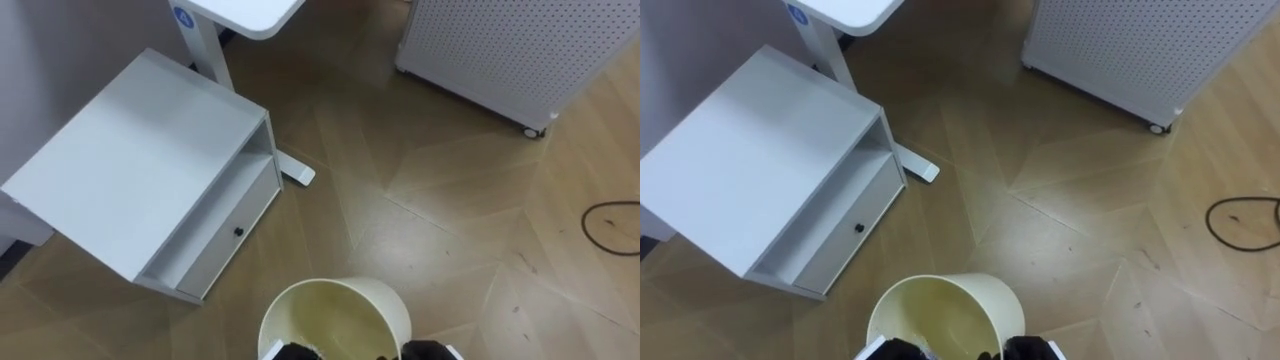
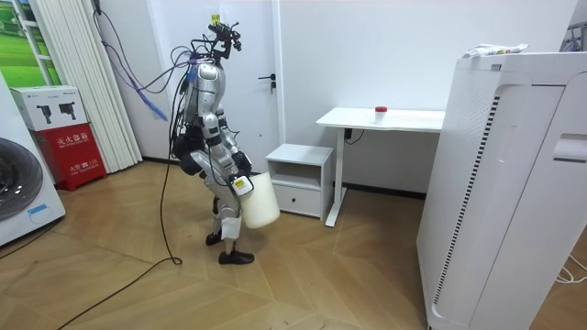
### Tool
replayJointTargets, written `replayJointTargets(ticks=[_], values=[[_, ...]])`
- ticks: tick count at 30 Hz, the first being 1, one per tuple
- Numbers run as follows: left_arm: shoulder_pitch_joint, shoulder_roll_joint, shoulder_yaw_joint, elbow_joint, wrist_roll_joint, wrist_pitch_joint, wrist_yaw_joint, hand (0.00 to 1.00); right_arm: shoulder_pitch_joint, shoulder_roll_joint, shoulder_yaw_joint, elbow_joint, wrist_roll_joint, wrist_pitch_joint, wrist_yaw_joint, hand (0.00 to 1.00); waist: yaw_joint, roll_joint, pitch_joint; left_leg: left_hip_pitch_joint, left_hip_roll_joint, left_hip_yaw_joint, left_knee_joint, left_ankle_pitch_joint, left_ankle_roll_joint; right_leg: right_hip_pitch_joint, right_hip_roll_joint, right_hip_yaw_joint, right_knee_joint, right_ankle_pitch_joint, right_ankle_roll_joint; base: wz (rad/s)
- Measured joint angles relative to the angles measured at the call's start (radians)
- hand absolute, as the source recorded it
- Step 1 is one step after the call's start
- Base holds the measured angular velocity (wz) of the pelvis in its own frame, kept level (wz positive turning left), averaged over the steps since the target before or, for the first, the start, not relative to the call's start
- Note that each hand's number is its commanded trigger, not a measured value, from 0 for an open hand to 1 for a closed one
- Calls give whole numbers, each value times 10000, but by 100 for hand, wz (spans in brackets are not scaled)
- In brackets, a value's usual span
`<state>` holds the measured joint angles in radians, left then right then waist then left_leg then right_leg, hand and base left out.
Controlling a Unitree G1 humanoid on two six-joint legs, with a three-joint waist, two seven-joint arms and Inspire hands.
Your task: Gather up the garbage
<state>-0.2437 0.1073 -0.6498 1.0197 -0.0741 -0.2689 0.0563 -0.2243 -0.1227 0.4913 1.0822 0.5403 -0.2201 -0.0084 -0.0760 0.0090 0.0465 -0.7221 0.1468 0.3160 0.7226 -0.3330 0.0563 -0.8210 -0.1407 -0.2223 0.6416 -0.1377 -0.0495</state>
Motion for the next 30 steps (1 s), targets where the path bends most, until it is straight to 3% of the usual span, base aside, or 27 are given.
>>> replayJointTargets(ticks=[20, 30], values=[[-4, -18, 2, -180, 95, -13, 3, 0, 105, 16, 193, 6, 11, -102, 170, 100, -17, -28, 8, 3, -8, -3, 42, -1, 2, 2, -20, 2, 49, 0, 0, 0], [30, 38, 228, -580, 1317, -142, 131, 0, 228, -18, -33, 109, 9, -103, 447, 100, -7, -22, 18, 554, 19, 4, -59, -13, -11, 565, 28, -4, -61, -7, 7, 0]])
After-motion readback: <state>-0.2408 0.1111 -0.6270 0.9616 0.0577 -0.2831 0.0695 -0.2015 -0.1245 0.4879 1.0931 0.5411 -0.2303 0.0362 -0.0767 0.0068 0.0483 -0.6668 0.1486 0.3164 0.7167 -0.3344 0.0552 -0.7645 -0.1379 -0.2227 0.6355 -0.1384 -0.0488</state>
